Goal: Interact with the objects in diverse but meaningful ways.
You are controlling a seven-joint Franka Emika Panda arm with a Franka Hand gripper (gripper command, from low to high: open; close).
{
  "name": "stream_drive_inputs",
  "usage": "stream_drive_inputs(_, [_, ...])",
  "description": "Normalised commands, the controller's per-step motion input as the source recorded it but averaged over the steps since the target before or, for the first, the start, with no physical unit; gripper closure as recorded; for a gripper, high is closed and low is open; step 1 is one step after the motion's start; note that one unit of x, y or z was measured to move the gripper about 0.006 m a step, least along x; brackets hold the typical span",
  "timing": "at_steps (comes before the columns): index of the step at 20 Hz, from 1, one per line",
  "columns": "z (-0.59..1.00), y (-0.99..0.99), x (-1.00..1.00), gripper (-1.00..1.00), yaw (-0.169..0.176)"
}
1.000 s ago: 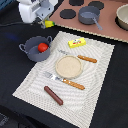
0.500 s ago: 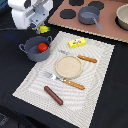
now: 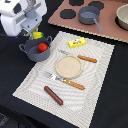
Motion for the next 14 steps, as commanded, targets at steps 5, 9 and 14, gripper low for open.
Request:
stream_drive_inputs(5, [0.23, -0.87, 0.34, 1.00, 0.014])
stream_drive_inputs(9, [0.14, -0.75, 0.47, 1.00, 0.005])
stream_drive_inputs(14, [0.02, -0.59, 0.58, 1.00, 0.000])
